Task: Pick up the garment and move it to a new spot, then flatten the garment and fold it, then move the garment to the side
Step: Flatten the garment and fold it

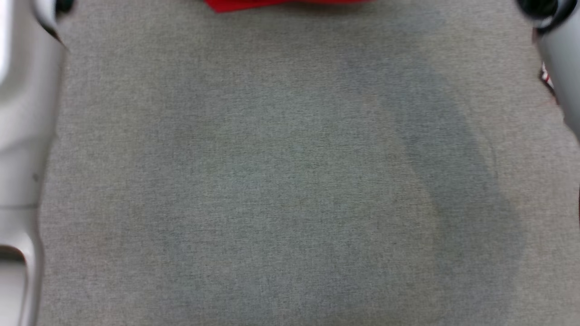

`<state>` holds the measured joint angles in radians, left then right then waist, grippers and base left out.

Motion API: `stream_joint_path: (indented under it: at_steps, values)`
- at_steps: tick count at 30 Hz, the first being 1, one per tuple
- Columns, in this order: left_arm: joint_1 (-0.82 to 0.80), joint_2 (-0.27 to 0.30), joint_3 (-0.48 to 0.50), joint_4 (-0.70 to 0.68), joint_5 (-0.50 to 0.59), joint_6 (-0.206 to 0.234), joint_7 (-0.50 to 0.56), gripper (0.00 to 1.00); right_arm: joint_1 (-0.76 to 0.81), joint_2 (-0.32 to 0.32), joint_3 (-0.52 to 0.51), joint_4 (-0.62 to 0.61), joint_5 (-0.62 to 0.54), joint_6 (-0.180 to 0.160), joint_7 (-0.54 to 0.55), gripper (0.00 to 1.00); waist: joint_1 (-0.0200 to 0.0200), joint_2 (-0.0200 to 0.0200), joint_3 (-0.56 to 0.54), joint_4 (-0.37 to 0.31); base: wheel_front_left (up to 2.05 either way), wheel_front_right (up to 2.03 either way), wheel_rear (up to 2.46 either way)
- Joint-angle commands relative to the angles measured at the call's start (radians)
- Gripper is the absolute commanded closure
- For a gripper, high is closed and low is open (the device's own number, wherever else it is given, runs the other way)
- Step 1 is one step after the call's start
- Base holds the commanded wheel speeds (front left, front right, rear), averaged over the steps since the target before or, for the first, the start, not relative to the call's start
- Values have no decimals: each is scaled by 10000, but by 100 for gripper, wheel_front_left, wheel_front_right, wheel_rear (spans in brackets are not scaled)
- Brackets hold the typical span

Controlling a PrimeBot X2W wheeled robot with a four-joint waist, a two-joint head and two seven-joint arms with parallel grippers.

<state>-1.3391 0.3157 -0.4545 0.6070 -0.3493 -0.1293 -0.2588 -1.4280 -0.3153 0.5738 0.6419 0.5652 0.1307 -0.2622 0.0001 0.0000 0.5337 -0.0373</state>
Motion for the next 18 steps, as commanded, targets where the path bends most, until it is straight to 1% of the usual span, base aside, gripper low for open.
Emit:
stream_joint_path:
  at_steps: [1,2,3,4,12,18]
  values:
    - [616,-56,146,-260,-85,68,-60,100,636,-159,49,-417,91,1,-31,100,-1,0,120,152,0,0,0]
    - [918,-72,189,-538,-48,103,-68,100,967,-228,74,-671,93,1,-31,100,-1,0,131,170,0,0,0]
    - [918,-72,189,-538,-48,103,-68,100,967,-228,74,-671,93,1,-31,100,-1,0,131,170,0,0,0]
    - [1291,-91,305,-861,-22,194,-64,100,1337,-315,102,-967,49,1,-31,100,-1,0,137,180,0,0,0]
    - [5653,-254,1160,-3163,167,609,-69,100,5218,-465,-150,-3232,-71,1,-31,100,-1,0,-731,106,0,0,0]
    - [8630,-595,1703,-4106,282,720,-71,100,7785,-643,-134,-4318,-255,1,-31,100,-1,0,-1551,49,0,0,0]
